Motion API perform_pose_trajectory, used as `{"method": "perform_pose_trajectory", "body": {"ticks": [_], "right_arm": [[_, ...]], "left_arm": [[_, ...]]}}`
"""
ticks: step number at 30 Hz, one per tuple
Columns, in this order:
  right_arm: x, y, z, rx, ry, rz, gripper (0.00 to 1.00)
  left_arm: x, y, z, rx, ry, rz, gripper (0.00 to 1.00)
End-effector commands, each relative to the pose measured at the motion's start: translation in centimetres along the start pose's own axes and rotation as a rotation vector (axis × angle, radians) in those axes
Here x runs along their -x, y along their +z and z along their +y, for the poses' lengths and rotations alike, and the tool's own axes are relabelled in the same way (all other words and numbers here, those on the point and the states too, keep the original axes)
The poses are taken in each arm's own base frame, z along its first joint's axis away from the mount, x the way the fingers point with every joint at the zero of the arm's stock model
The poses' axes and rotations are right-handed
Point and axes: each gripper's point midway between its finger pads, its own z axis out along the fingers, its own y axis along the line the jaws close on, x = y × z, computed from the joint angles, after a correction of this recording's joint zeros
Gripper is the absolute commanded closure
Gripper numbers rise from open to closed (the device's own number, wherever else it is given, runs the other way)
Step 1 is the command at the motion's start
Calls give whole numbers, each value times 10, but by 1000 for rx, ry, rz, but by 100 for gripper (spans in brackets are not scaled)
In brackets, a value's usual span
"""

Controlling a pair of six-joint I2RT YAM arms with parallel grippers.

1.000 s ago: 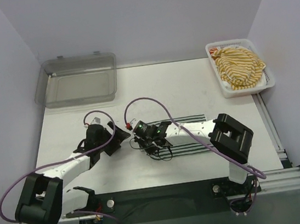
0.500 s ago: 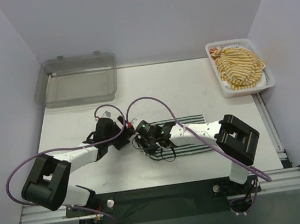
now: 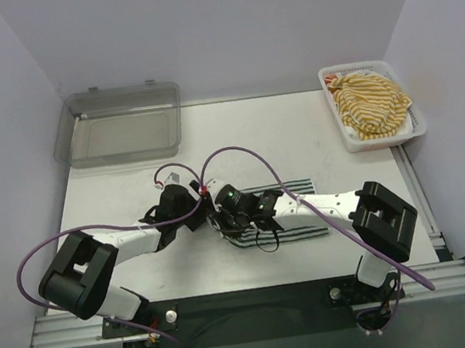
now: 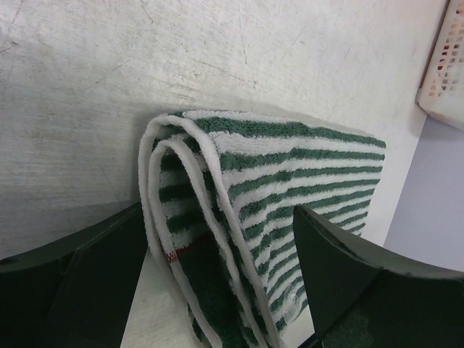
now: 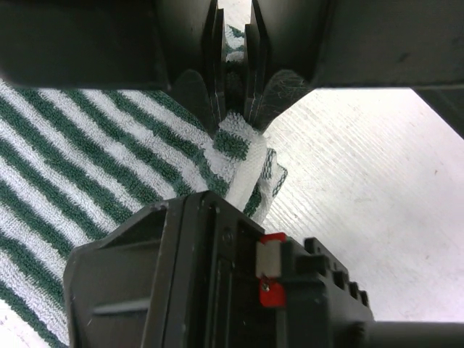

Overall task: Fold and stack the towels
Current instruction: Neatly place the folded towel into the bin

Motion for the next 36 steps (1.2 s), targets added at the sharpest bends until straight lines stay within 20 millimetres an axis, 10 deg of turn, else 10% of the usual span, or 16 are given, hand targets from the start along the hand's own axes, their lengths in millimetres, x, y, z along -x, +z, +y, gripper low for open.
{"method": "perform_pose_trajectory", "body": {"ticks": [1,15,16,20,23,29,36], "right_arm": [[20,-10,6,34,19,-74,100],[17,-11,9,54,25,-74,100],[17,-12,10,56,26,-71,98],[22,-23,12,67,23,-78,40],[31,-41,12,66,16,-97,24],[36,-82,-13,-2,59,-138,20],[-2,-96,-91,-211,282,-110,27]], "left_arm": [[-13,5,33,126,6,23,11],[-6,-1,32,112,26,-24,90],[-5,-2,32,111,34,-27,92],[-2,-6,32,111,74,-39,98],[2,-9,32,115,110,-56,99],[16,-16,28,123,220,-86,99],[25,-25,25,119,324,-94,99]]}}
